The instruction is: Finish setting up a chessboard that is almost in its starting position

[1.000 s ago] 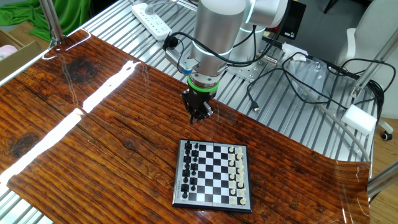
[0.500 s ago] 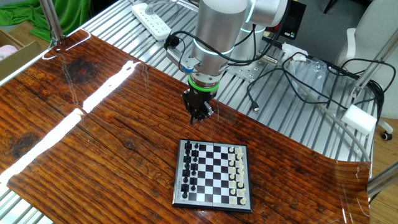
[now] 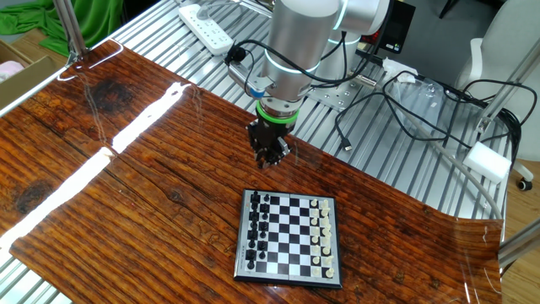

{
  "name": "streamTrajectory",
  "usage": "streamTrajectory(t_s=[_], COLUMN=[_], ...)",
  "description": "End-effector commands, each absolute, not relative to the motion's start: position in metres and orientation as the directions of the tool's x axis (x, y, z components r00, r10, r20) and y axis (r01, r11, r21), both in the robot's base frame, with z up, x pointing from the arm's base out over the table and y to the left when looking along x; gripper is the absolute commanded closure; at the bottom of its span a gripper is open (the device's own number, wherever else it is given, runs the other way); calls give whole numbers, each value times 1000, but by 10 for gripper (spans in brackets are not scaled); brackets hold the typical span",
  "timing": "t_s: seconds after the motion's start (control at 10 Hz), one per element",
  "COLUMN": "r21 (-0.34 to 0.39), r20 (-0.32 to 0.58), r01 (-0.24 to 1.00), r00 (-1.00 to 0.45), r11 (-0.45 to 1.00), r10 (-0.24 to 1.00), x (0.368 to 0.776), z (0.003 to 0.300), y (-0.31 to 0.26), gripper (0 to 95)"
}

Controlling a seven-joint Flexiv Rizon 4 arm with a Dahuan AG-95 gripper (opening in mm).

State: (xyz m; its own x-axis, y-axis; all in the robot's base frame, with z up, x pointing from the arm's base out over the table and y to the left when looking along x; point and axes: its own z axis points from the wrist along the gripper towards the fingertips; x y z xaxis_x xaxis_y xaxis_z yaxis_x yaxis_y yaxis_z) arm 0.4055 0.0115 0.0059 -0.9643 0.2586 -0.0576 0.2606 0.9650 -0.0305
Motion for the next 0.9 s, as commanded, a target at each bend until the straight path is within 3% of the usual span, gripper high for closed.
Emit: streamTrajectory(t_s=[0.1,0.9], r21=[-31,-33], r20=[-59,-56], r01=[261,261], r00=[-964,-964], r11=[965,965], r10=[259,259], x=[405,406], z=[6,8], y=[11,11], gripper=[760,760])
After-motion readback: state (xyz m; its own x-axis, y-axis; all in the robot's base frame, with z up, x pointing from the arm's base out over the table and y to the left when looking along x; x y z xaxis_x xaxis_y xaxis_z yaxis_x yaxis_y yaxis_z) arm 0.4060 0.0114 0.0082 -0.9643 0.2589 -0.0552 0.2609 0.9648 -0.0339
